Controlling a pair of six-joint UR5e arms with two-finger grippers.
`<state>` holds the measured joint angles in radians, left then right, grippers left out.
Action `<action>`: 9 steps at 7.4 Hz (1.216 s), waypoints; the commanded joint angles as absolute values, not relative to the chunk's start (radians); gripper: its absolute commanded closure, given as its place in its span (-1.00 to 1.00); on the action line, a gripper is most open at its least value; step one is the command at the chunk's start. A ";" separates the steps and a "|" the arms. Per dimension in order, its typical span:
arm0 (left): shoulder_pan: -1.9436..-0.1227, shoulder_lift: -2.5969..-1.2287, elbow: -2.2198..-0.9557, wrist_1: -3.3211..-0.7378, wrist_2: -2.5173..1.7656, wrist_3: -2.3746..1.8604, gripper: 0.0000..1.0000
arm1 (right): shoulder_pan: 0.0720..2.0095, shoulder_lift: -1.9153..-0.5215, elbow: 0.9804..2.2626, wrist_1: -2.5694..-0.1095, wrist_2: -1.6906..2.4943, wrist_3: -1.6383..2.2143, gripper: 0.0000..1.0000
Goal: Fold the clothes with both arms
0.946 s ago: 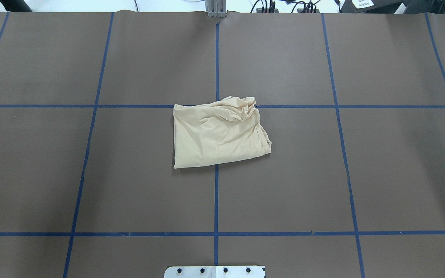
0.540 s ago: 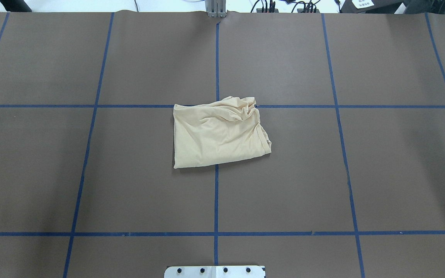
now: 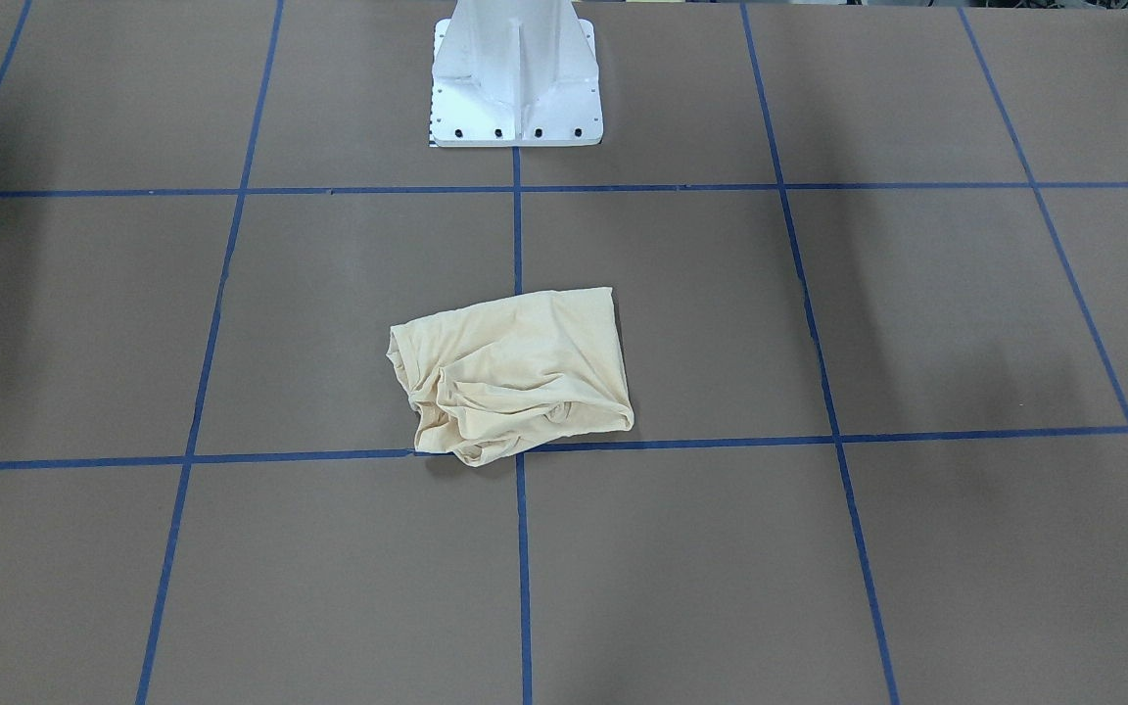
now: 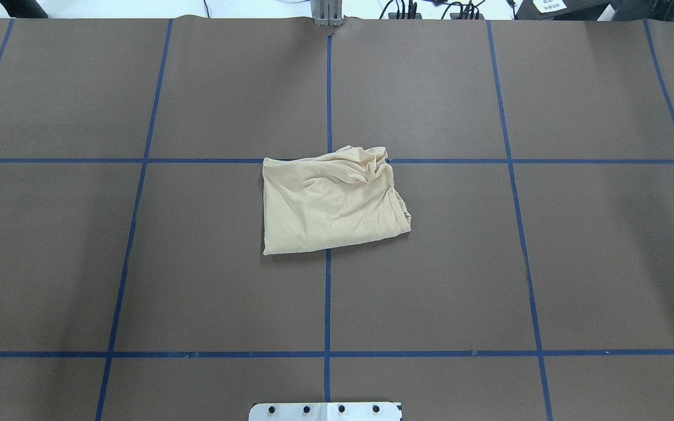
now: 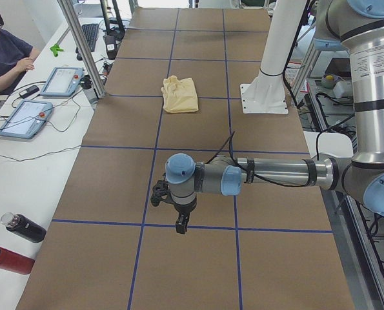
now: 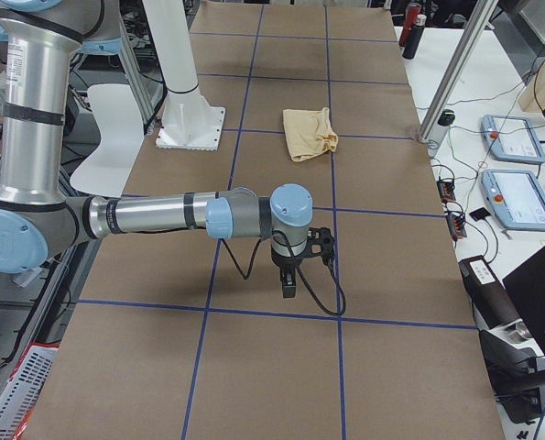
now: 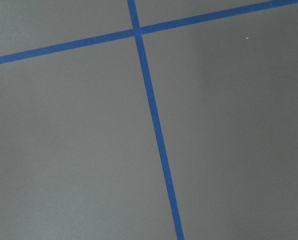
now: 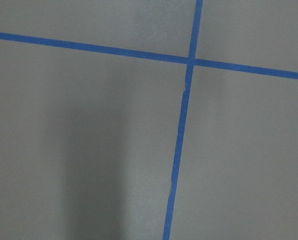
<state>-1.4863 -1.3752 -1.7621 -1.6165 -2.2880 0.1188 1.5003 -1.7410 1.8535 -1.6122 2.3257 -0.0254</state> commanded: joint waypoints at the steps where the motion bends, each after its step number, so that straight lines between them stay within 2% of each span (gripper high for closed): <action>1: -1.537 -1.371 -1.775 -1.596 -2.283 0.130 -1.00 | 1.500 -1.744 1.862 -1.612 2.326 -0.025 -1.00; 3: -1.685 -1.393 -1.798 -1.501 -2.284 0.210 -1.00 | 1.500 -1.744 1.865 -1.612 2.326 -0.023 -1.00; 9: -1.684 -1.384 -1.799 -1.511 -2.359 0.117 -1.00 | 1.502 -1.746 1.868 -1.612 2.326 -0.020 -1.00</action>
<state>-1.6845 -1.3832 -1.7987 -1.5101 -2.3574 0.1156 1.5013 -1.7451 1.8683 -1.6123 2.3255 -0.0205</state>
